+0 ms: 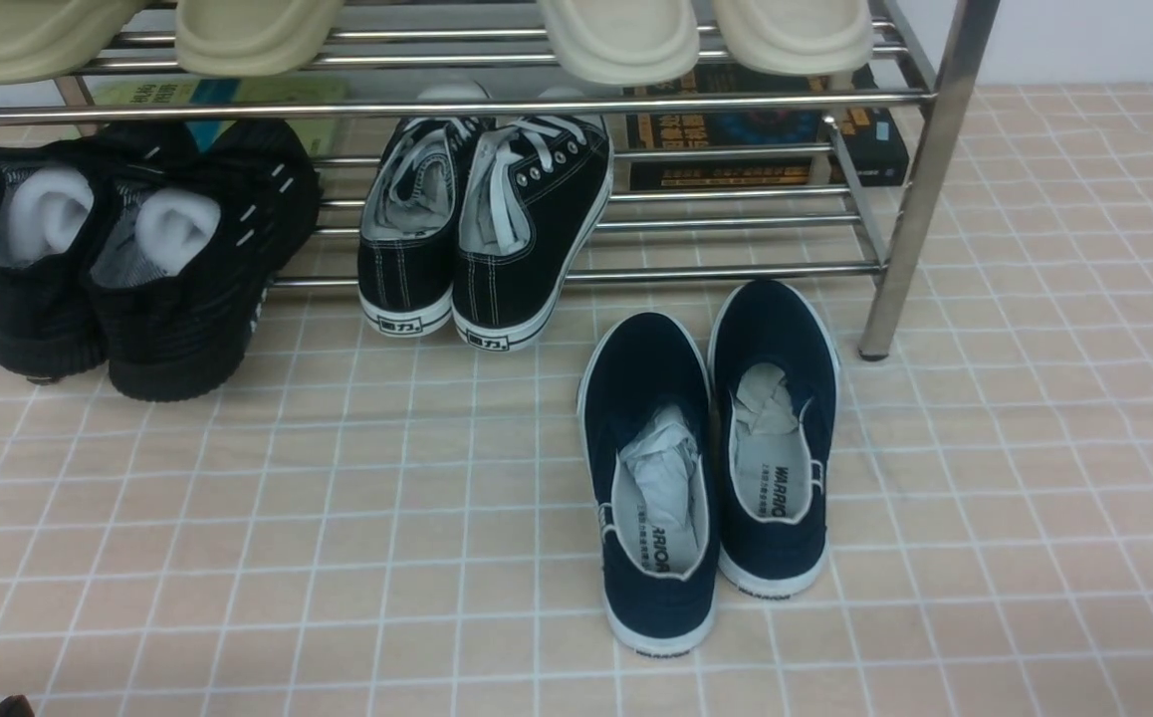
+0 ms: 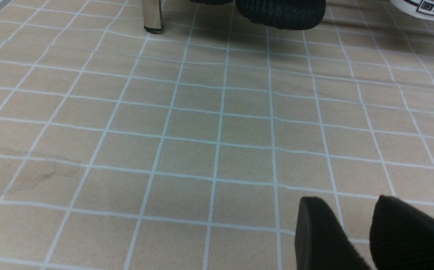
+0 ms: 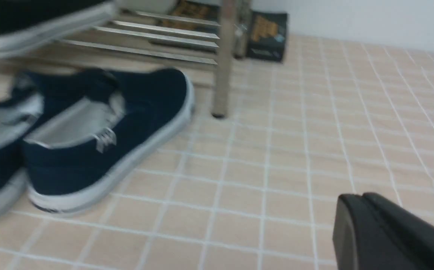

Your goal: Take the shoes off the shelf from the light coffee tablecloth by hand.

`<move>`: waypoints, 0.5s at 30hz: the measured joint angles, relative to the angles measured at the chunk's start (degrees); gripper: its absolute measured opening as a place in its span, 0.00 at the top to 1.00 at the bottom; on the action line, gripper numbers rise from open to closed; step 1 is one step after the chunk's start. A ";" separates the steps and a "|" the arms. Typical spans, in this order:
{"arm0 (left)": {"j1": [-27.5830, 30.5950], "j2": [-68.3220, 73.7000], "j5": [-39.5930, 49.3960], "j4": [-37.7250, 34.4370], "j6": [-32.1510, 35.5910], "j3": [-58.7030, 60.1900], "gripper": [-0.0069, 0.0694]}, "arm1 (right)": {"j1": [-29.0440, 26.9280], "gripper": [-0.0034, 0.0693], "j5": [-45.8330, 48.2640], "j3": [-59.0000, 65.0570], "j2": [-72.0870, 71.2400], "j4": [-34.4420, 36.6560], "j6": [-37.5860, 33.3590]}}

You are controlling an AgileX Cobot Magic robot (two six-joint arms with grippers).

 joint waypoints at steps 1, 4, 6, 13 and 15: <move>0.00 0.00 0.00 0.00 0.00 0.00 0.59 | -0.89 0.93 -0.04 1.31 -0.86 0.07 0.00; 0.00 0.00 0.00 0.00 0.00 0.00 0.59 | -2.02 0.92 0.66 3.27 -2.63 0.21 0.78; 0.00 -0.05 0.00 0.00 0.00 0.00 0.59 | -2.09 0.92 2.20 3.27 -2.80 0.21 2.23; 0.00 -0.05 0.00 0.00 0.00 0.00 0.59 | -2.09 0.91 5.82 3.10 -2.80 -1.66 3.59; 0.00 -0.05 0.00 0.00 0.00 0.00 0.59 | -2.13 0.90 6.89 2.83 -2.80 -1.75 3.61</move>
